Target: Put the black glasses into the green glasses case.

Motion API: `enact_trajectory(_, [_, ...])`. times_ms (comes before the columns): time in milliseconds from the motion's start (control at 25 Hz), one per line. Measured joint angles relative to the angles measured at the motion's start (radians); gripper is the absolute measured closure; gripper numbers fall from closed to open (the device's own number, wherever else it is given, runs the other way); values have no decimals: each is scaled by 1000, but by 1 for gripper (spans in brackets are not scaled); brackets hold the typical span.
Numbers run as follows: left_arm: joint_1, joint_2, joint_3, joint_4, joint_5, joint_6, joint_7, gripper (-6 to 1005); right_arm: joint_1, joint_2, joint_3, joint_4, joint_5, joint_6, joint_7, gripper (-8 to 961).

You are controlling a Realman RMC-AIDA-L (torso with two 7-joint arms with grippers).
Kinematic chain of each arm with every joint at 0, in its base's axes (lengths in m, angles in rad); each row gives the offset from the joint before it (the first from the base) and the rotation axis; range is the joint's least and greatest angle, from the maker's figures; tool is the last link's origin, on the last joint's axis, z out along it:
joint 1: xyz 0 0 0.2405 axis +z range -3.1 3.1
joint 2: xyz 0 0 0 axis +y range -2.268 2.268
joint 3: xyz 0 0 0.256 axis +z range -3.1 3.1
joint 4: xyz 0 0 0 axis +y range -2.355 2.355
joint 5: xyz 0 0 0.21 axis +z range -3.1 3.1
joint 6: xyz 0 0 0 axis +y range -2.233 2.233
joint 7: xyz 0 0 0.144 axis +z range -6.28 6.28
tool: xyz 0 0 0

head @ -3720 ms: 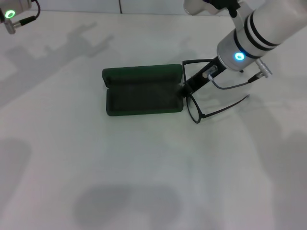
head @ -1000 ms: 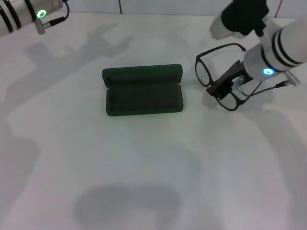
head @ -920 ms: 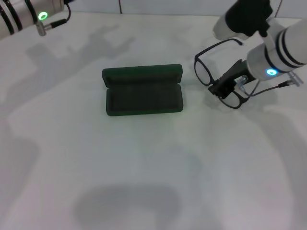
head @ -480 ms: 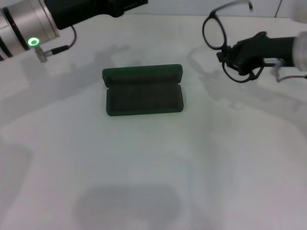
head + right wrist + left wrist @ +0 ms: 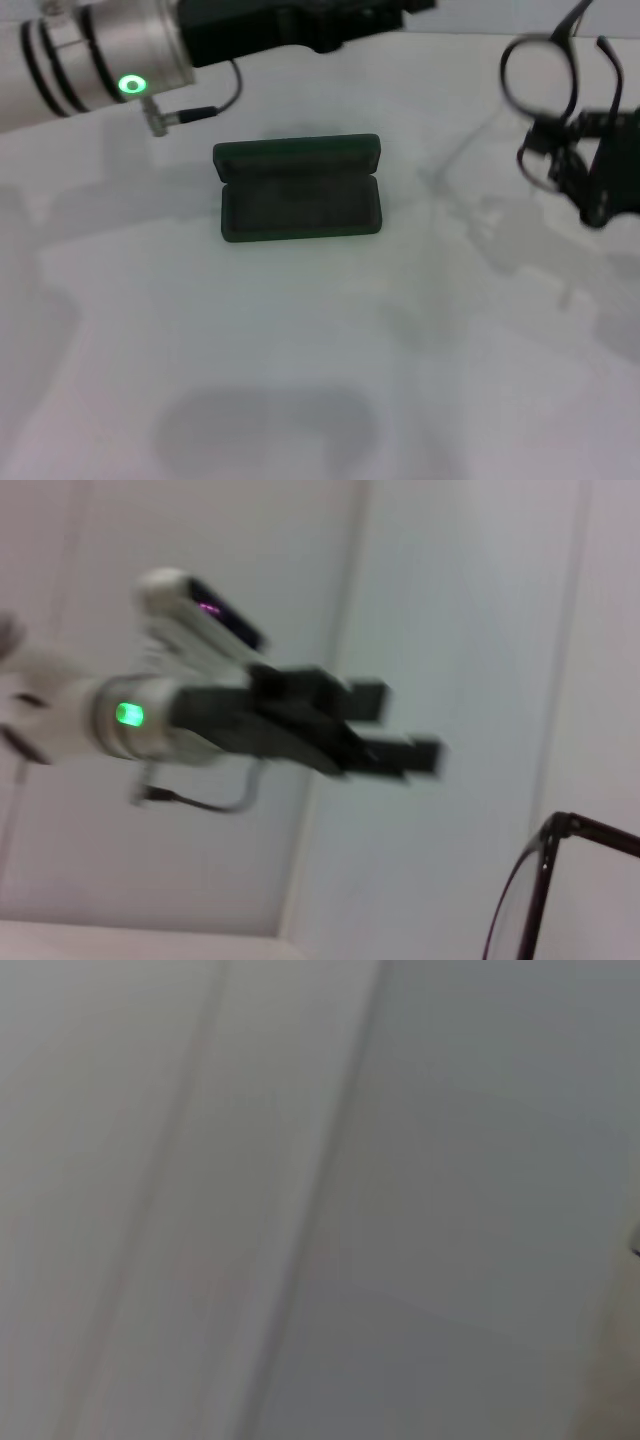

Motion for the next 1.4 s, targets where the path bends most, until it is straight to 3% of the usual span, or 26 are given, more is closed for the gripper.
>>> enact_trajectory(160, [-78,-1,0,23,112,13,-63,288,6,-13,4,14,-103,-53,-63,841])
enact_trajectory(440, [-196,3,0,38,283,20,-190,288,11,1,-2,-23,-197,-106,-121,840])
enact_trajectory(1040, [-258,5,0,48,456,15,-337,287,14,7,5,-54,-218,-124,-140,839])
enact_trajectory(1400, [-249,12,0,49,399,61,-339,287,7,6,5,-54,-220,-129,-164,839])
